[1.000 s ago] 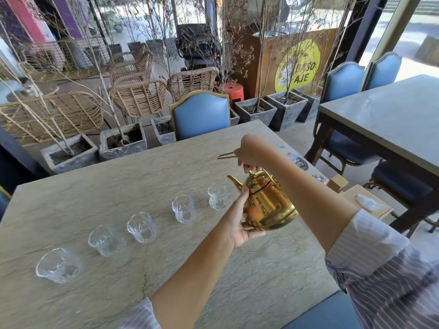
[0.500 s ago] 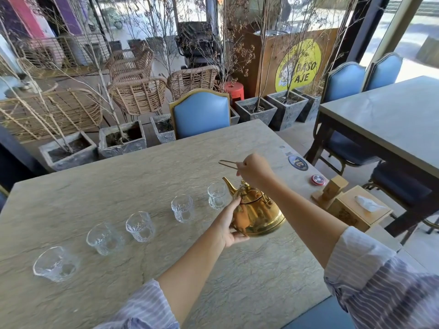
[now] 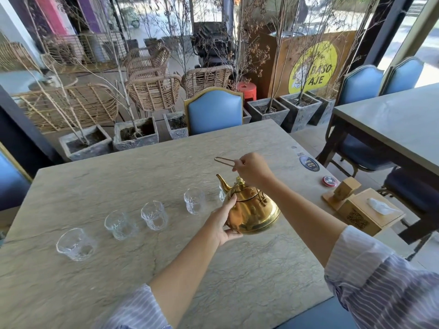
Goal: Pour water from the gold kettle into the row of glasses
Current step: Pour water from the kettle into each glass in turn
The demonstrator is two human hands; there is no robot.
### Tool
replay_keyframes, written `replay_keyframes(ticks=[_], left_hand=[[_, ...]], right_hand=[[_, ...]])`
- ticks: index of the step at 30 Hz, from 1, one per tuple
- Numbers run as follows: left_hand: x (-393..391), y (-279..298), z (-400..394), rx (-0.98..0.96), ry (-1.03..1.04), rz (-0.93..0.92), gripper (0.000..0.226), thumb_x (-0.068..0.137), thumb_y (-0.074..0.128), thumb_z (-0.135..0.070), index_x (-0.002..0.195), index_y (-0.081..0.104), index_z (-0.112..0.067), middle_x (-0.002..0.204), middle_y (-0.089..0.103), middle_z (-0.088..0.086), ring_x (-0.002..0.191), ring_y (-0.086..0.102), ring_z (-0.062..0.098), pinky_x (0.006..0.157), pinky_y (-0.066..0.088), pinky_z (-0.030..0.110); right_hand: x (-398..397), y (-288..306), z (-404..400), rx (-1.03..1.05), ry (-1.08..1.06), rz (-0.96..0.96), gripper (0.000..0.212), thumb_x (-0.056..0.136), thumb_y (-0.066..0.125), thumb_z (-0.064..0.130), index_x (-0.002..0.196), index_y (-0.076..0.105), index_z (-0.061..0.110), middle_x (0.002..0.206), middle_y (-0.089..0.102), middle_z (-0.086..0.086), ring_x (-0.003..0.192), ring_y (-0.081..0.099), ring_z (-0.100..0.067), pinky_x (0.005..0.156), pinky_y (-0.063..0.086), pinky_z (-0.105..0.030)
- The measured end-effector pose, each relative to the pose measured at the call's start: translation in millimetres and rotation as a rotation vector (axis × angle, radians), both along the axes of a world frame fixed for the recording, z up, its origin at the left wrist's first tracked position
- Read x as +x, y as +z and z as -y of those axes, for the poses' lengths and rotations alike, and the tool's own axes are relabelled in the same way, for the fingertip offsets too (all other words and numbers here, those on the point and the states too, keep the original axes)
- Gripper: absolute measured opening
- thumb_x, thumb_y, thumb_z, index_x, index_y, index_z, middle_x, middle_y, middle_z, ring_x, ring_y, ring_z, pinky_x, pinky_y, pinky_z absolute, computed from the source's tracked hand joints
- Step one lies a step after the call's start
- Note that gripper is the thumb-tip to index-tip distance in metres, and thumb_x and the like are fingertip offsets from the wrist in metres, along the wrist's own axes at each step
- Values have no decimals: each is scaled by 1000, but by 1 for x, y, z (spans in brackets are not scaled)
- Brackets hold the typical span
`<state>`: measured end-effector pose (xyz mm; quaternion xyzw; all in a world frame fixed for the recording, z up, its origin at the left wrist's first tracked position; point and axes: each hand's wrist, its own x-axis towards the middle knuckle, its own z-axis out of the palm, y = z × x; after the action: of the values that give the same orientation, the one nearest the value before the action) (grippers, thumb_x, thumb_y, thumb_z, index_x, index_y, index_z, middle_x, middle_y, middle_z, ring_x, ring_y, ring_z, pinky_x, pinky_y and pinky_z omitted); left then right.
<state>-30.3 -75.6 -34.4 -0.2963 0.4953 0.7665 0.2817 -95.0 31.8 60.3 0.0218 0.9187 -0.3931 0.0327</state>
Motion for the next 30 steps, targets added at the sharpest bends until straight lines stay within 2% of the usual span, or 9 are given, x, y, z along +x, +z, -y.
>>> replay_keyframes(ticks=[3,5,8,10,13,18,21,25,30], left_hand=[[7,1,12,-4,13,5,81,69,84,-52,132,49,-14,132,56,18,128,50,43,97,47,67],[11,1,19,-14,28,11,83,68,84,-53,132,50,-13,131,58,18,126,52,42,96,49,66],[18,0,28,-18,56,21,85,65,84,-54,131,51,-11,127,60,18,124,54,41,94,51,64],[23,-1,33,-14,71,25,89,62,84,-56,130,51,-11,124,60,17,124,54,41,93,52,64],[29,-2,37,-8,77,30,93,59,83,-59,131,50,-10,124,60,19,123,55,42,92,52,64],[35,-1,40,6,61,41,89,68,78,-63,133,50,-9,129,61,21,121,57,42,92,52,64],[37,0,43,13,34,34,85,71,74,-65,130,52,-9,122,63,20,119,58,41,91,53,64],[38,7,43,27,3,30,68,76,69,-66,115,54,-12,105,62,17,120,58,41,95,52,61],[37,17,39,75,-9,11,72,76,69,-67,120,52,-12,113,61,19,119,58,43,95,52,61]], right_hand=[[2,4,14,0,37,6,40,99,44,17,88,75,-6,50,54,4,27,47,0,30,32,-11],[3,6,23,10,61,17,39,99,45,18,89,74,-6,54,58,0,36,49,-7,34,35,-16],[3,5,37,10,78,53,38,98,46,17,90,73,-8,68,65,-12,42,48,-13,36,38,-21],[3,3,47,25,86,72,36,96,47,17,91,72,-8,74,66,-15,46,49,-16,41,39,-24],[1,3,58,50,97,125,31,93,49,14,92,71,-7,72,63,-13,51,52,-22,48,44,-30],[-1,8,70,100,109,217,28,90,49,9,91,73,-5,58,57,-8,43,52,-23,41,43,-26],[-2,12,75,128,116,264,28,90,49,8,96,72,-7,57,56,-8,46,51,-24,47,44,-30],[-3,24,75,153,164,270,27,93,50,11,103,67,-7,57,54,-4,46,49,-16,44,40,-25],[-10,38,80,215,194,360,32,100,43,12,108,66,-9,60,53,-11,43,46,-21,43,39,-28]])
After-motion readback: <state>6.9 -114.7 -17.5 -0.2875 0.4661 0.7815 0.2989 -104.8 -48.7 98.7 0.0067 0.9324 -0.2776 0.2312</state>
